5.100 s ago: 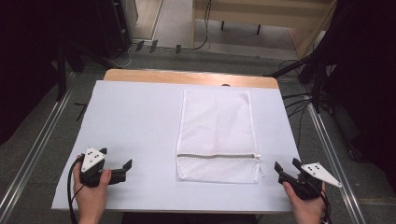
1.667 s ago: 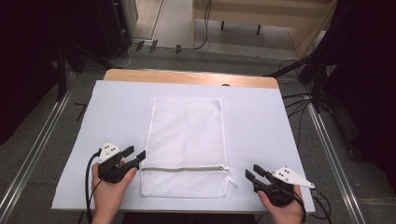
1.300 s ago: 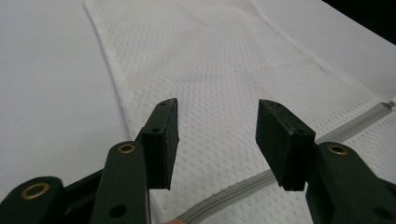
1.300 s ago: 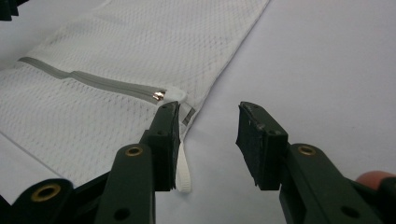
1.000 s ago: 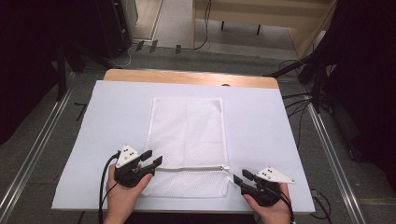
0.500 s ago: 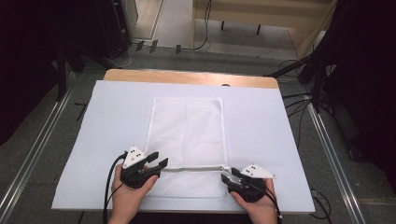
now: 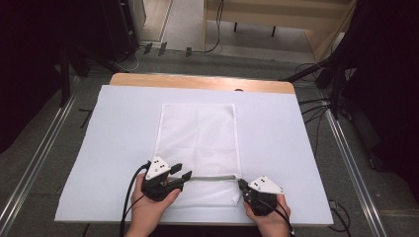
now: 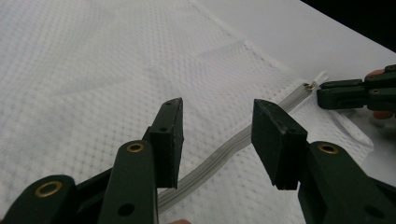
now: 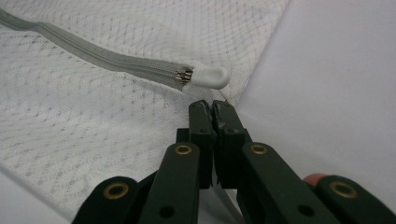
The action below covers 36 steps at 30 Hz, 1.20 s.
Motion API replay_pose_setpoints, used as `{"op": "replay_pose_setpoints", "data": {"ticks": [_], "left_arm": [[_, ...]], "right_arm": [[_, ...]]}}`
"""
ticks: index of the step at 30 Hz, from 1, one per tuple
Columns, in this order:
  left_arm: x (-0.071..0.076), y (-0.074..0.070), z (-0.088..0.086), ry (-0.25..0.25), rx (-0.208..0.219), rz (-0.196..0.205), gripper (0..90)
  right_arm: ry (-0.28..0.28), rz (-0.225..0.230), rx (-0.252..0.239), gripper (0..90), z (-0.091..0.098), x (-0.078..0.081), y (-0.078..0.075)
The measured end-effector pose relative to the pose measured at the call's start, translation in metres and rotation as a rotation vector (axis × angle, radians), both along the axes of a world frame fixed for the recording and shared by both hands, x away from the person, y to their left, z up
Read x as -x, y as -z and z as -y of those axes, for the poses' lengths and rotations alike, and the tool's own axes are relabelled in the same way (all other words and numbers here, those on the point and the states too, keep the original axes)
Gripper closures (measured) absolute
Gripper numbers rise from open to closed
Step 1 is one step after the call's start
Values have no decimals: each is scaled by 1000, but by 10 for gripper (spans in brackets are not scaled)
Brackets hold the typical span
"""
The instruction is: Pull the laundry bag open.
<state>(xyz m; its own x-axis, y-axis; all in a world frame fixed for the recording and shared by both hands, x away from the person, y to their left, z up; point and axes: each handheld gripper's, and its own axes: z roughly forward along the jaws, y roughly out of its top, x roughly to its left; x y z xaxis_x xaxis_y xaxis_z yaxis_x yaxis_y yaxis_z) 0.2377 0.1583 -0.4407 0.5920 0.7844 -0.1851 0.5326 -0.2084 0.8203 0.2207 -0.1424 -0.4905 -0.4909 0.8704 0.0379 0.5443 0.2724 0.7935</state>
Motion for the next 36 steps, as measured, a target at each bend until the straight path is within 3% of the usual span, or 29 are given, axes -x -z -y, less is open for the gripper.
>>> {"op": "replay_pose_setpoints", "data": {"ticks": [1,3,7,11,15,19,21,26,27,30,36], "left_arm": [[0,-1,3,8,2,-3,545],[-1,-1,8,25,12,-8,545],[-1,-1,24,74,27,-31,551],[-1,0,45,117,40,-46,571],[-6,-5,66,147,59,-54,639],[-13,-11,87,165,49,-70,717],[-16,-12,97,165,40,-82,695],[-21,-10,120,115,27,-92,534],[-21,-10,122,112,41,-98,513],[-23,-8,128,107,21,-104,503],[-23,-12,116,129,43,-120,629]], "right_arm": [[-7,-3,7,896,-1,0,-1],[-30,-9,-28,898,0,-1,-4],[-41,45,-49,899,2,4,-14],[-52,65,-64,898,3,6,-20],[-56,70,-81,899,5,6,-22],[-62,79,-84,899,3,8,-24],[-69,85,-81,899,1,8,-24],[-77,93,-71,899,-1,10,-24],[-81,89,-65,899,-1,10,-24],[-89,87,-61,899,-3,11,-22],[-92,94,-58,899,-2,12,-23]]}}
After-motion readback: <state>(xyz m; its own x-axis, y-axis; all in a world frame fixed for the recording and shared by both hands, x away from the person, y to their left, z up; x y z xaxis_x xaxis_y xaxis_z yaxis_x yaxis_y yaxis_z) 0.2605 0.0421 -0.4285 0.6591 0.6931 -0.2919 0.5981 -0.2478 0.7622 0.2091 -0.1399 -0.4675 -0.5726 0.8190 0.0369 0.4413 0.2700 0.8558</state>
